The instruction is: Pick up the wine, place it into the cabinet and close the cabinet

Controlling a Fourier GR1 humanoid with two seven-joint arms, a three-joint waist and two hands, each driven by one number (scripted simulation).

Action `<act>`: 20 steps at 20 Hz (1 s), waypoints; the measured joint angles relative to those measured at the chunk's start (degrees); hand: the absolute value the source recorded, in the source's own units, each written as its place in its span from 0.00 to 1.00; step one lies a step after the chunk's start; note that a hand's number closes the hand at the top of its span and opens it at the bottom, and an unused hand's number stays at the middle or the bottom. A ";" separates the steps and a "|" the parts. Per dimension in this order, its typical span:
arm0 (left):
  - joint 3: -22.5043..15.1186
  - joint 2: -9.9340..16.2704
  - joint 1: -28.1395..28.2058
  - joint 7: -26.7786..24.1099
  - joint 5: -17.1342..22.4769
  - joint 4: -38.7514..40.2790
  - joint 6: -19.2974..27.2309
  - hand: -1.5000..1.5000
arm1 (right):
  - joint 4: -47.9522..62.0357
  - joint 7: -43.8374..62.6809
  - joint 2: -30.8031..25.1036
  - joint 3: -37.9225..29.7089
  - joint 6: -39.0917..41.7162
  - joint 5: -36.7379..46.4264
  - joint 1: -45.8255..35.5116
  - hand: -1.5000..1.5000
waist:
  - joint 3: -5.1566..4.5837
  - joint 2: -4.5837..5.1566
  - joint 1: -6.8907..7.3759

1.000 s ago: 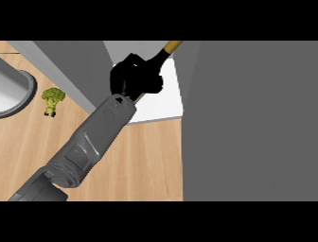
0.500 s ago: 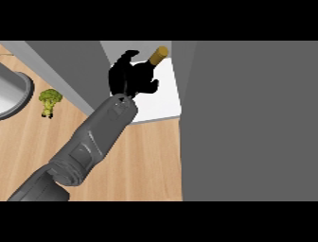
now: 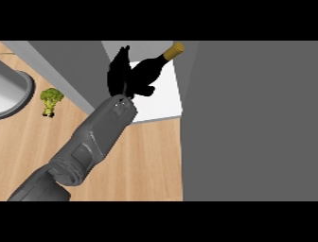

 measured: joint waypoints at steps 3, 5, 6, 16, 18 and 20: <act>0.80 -0.02 0.22 -0.75 0.73 -1.41 0.30 0.00 | -0.04 -0.21 0.03 0.17 0.06 -0.20 0.40 0.00 | -0.04 -0.03 0.30; 1.71 -0.02 1.57 -2.92 1.67 -3.53 0.61 0.00 | -0.06 -0.31 0.09 0.42 0.11 -0.31 0.95 0.00 | -0.07 -0.12 0.66; 2.39 -0.02 2.33 -4.44 2.30 -4.55 0.47 0.00 | -0.04 -0.59 0.04 0.14 0.25 -0.36 1.22 0.00 | -0.09 -0.15 0.92; 6.36 0.00 5.79 -14.44 8.80 -13.98 0.93 0.00 | -0.24 -0.39 0.13 1.35 -0.36 -0.89 2.25 0.00 | -0.09 -0.74 2.32; 6.96 0.01 6.55 -16.30 10.42 -15.74 1.03 0.00 | -0.37 -0.40 -0.01 1.51 -0.39 -0.96 2.66 0.00 | -0.07 -0.93 2.66; 7.74 0.01 8.38 -18.95 12.52 -18.22 1.57 0.00 | -0.43 -0.28 0.07 1.91 -0.81 -0.96 2.58 0.00 | -0.09 -1.02 2.91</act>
